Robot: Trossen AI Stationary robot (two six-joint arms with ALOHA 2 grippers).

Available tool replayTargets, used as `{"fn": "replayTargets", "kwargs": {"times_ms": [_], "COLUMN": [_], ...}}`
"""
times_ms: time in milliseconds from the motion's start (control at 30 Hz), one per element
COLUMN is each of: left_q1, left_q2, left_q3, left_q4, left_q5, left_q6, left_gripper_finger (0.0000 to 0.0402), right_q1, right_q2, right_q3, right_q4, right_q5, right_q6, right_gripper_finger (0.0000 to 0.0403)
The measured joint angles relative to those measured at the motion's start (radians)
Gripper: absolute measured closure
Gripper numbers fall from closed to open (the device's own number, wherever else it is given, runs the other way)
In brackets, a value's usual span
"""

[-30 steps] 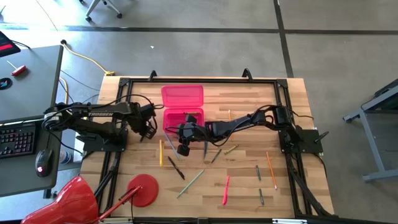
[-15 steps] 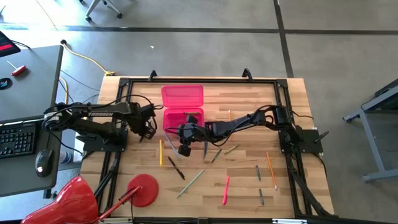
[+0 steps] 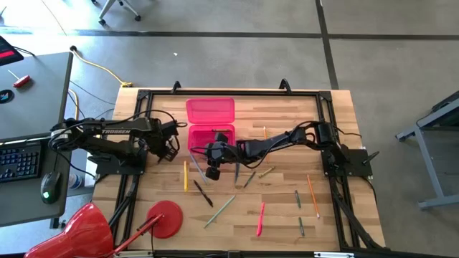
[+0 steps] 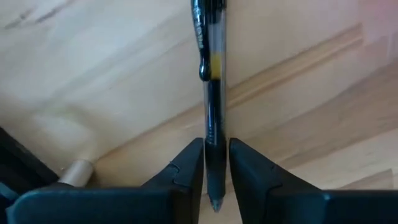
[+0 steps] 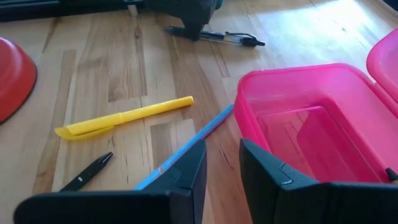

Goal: Pick & place school supplies into a supply box
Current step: Put the top black pen into the pink supply box, then put the top yellow pencil into the pink supply box

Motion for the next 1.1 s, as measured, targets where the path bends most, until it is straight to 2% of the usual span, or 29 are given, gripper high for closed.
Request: {"fn": "replayTargets", "kwargs": {"times_ms": [267,467,667,800,967,1100], "left_q1": [0.0,0.0,0.001,0.001,0.001,0.001], "left_q2": [-0.002,0.001,0.0,0.0,0.0,0.0], "left_q3": [0.003,0.035,0.118,0.181,0.295,0.342], "left_q4": [0.004,0.053,0.053,0.033,0.059,0.19], "left_q5": [-0.014,-0.036,-0.06,-0.079,-0.078,-0.058], "left_q6": [-0.004,0.003,0.038,0.066,0.138,0.267], "left_gripper_finger": [0.0387,0.0365,0.0378,0.0374,0.0374,0.0381], "right_q1": [0.0,0.01,0.035,0.06,0.086,0.098], "right_q2": [0.0,0.0,0.0,0.0,0.0,0.0], "right_q3": [0.0,0.0,0.0,0.0,0.0,0.0], "right_q4": [0.0,0.0,-0.006,-0.019,-0.057,-0.09], "right_q5": [0.0,-0.012,-0.023,-0.024,-0.023,-0.015], "right_q6": [0.0,0.005,0.008,0.008,0.009,0.05], "right_gripper_finger": [0.0329,0.0329,0.0329,0.0329,0.0329,0.0329]}}
